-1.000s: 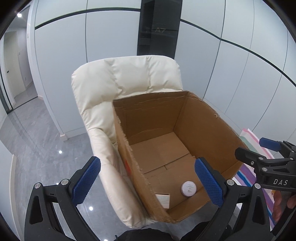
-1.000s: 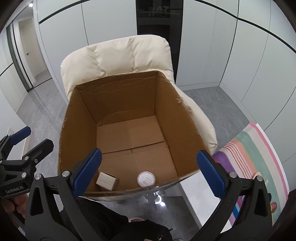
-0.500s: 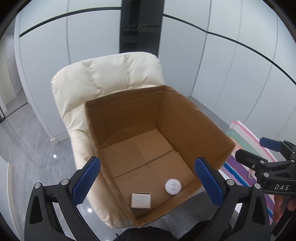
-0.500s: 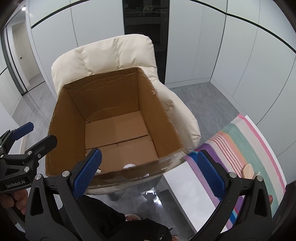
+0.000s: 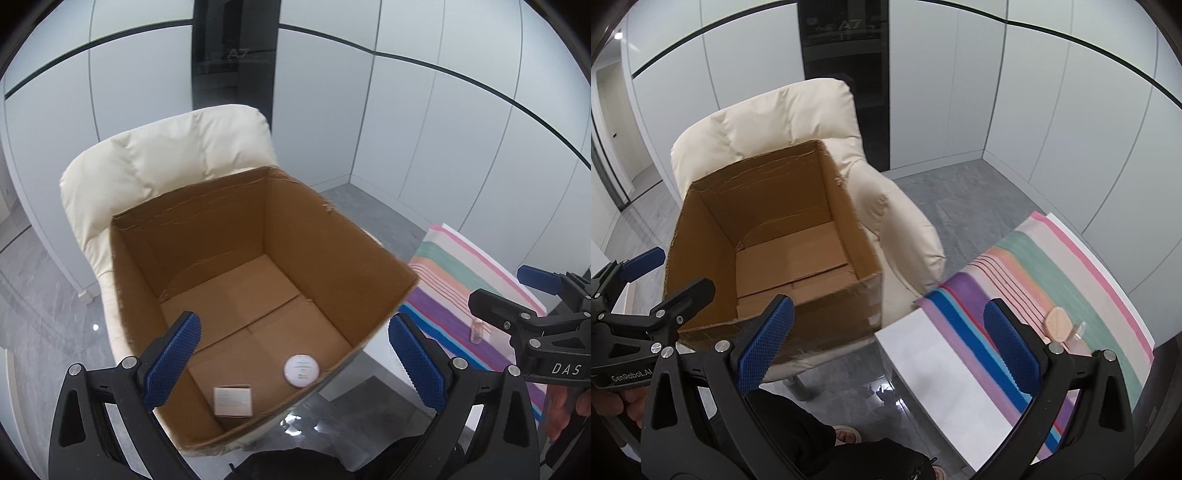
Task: Organize objects
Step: 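Withdraw both tools from the cardboard box back toward the table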
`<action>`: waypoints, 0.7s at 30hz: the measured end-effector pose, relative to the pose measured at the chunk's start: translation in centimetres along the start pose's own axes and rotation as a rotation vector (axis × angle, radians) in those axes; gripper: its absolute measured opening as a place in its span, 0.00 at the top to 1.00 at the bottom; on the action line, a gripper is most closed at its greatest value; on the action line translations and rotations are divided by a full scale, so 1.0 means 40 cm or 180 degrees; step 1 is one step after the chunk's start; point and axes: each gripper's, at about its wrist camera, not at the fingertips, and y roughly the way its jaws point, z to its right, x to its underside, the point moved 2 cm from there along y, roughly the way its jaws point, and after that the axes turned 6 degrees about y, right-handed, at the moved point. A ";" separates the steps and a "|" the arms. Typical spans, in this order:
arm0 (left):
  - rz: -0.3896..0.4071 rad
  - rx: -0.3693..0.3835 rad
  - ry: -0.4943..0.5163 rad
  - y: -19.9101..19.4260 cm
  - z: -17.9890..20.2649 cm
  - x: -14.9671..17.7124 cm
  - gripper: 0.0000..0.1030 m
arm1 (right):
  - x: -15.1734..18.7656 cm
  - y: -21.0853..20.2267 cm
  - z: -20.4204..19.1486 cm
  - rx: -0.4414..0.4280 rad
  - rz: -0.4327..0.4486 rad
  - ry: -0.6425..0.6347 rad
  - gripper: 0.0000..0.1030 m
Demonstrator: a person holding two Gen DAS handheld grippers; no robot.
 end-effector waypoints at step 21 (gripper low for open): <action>0.0157 0.0191 0.0381 0.002 0.168 -0.014 0.02 | 0.038 -0.065 0.187 0.0187 0.0088 0.0403 0.00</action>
